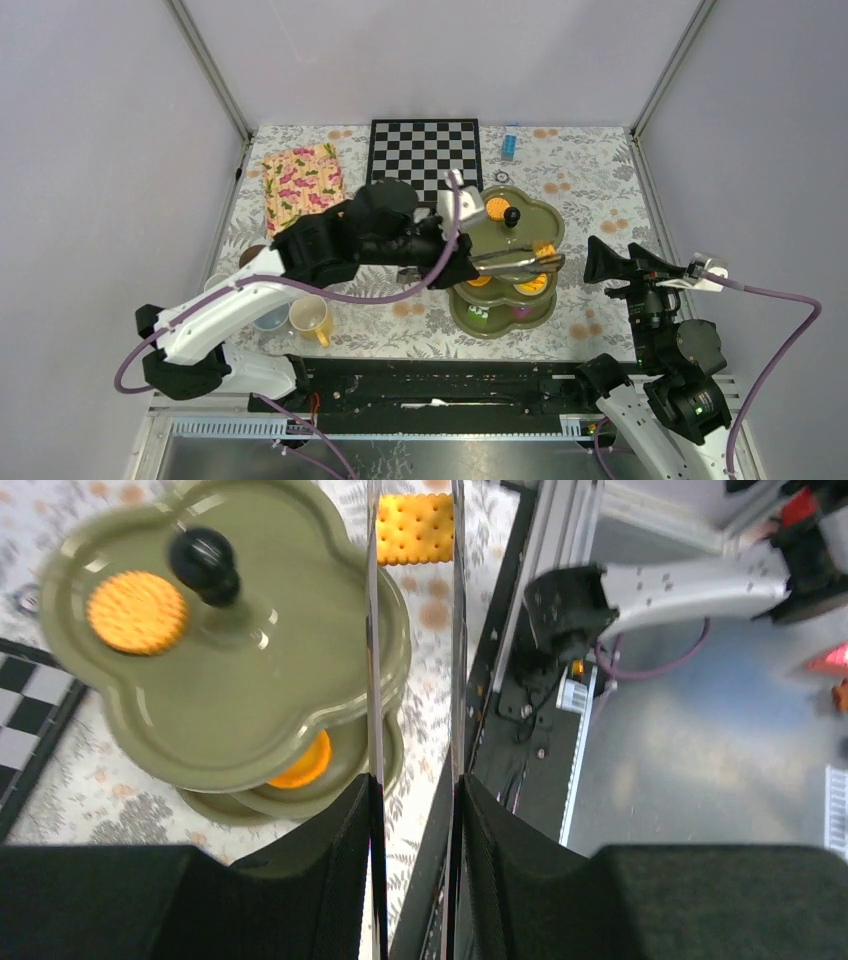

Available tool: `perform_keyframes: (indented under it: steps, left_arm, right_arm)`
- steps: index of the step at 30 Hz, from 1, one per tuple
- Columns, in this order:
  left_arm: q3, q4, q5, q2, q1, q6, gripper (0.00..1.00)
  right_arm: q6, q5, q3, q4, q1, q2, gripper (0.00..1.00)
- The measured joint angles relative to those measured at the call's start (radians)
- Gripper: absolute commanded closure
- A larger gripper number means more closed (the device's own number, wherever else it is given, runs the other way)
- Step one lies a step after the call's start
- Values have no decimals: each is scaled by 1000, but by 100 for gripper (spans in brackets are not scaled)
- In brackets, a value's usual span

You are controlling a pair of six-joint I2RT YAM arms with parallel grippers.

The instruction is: Serve the afternoon tea

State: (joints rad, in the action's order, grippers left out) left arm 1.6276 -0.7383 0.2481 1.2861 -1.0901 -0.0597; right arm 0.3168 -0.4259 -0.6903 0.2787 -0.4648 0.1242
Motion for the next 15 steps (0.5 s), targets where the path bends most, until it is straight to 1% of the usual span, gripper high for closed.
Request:
perform_keyframes:
  steps: [5,9,15]
  left_arm:
    - [0,-58,-49,58,-42,10,69]
    - [0,-79,-98,53,-43,15,70]
    - [-2,-90,-155,31,-43,18,68]
  right_arm:
    - [1,-2,0,1,0,0,2]
    - [2,-1,0,1,0,0,2]
    - [3,0,0,1,0,0,2]
